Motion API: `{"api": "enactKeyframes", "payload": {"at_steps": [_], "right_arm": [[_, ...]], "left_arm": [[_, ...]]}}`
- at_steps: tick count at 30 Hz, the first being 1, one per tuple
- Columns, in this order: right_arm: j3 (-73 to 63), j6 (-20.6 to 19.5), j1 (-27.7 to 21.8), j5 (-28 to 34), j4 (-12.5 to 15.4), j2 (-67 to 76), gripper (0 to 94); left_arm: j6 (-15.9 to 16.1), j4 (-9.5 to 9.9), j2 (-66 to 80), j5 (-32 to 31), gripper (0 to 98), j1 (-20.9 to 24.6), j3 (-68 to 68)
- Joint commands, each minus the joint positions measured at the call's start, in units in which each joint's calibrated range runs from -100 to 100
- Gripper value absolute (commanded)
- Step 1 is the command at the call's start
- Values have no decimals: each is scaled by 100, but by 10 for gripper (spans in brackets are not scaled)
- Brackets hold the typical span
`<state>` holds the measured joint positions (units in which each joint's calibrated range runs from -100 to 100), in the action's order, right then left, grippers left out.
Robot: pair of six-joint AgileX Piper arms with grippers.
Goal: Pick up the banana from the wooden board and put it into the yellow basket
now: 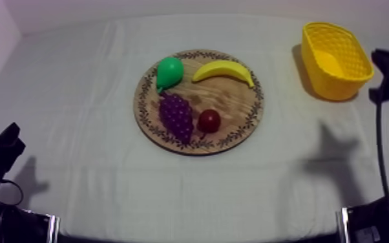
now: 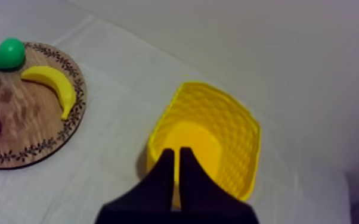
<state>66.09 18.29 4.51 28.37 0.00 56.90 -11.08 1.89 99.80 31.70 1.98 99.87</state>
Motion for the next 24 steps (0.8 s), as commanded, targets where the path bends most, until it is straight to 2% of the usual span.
{"api": "enactKeyframes", "payload": {"at_steps": [1,7,15,19,24], "right_arm": [[-1243,359,167,79,29,-1129,19],[-2557,549,783,417,-169,-2500,20],[-4261,969,1470,1539,-116,-4066,23],[-5024,1102,1765,2283,-244,-4736,30],[-5571,1152,1945,2633,-407,-5423,39]], "left_arm": [[1,-1,3,-1,1,1,2],[2,-1,3,-1,1,1,2],[2,-1,3,-1,1,1,2],[2,-1,3,-1,1,1,2],[2,-1,3,-1,1,1,2]]}}
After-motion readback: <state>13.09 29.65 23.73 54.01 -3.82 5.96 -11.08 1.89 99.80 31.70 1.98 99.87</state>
